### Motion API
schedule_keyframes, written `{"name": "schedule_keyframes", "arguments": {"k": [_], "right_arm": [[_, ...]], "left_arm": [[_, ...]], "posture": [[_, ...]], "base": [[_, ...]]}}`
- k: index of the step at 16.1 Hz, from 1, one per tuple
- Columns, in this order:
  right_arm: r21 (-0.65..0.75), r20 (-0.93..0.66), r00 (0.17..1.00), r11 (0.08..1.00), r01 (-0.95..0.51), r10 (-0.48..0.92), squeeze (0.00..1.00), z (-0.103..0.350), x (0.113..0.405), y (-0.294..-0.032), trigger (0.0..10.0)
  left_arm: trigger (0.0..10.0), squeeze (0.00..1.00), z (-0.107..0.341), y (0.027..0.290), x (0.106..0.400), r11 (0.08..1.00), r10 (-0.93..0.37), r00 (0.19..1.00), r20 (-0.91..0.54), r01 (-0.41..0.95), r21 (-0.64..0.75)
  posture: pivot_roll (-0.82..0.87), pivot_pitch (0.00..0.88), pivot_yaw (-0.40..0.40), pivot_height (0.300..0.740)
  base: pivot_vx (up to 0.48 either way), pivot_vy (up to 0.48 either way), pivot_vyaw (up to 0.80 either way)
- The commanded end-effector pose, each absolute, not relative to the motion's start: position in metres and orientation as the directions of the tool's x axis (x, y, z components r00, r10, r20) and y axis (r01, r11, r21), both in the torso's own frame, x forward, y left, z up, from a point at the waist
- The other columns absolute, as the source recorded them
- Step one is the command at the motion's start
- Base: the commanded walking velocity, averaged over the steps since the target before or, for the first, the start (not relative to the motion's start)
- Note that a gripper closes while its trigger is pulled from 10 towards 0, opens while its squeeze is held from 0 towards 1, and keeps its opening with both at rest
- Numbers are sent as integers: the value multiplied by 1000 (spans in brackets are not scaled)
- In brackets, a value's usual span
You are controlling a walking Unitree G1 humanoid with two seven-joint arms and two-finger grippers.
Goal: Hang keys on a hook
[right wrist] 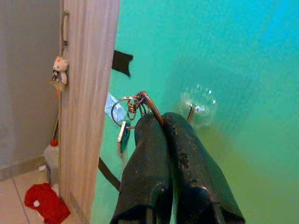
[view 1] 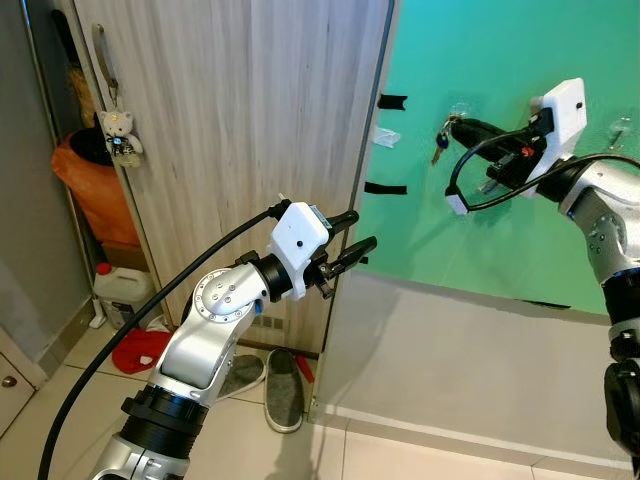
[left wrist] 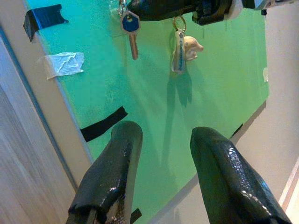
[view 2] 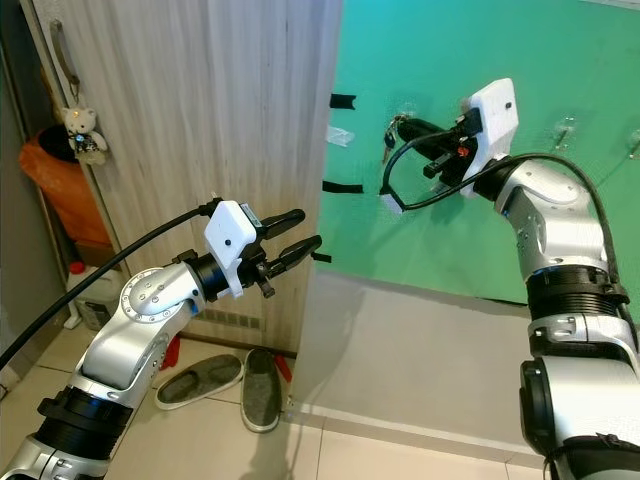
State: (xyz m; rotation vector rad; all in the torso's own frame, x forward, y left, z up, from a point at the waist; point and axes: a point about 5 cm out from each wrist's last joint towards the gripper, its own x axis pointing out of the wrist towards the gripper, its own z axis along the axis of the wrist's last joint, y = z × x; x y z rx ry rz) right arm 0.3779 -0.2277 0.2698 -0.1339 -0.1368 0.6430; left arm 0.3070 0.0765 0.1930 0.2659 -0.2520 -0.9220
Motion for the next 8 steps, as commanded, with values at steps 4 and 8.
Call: {"name": "schedule_keyframes", "arguments": {"k": [4, 8], "right_arm": [[-72, 144, 844, 856, -512, 517, 0, 273, 384, -235, 0], [1, 168, 864, 876, -482, 475, 0, 270, 386, -239, 0]], "left_arm": [[10000, 0, 191, 71, 303, 564, -818, 567, 95, 757, 330], [10000, 0, 191, 71, 303, 564, -818, 568, 95, 758, 328]], "posture": [[-62, 0, -85, 740], [-61, 0, -85, 740]], "base": [[0, 0, 0], [0, 0, 0]]}}
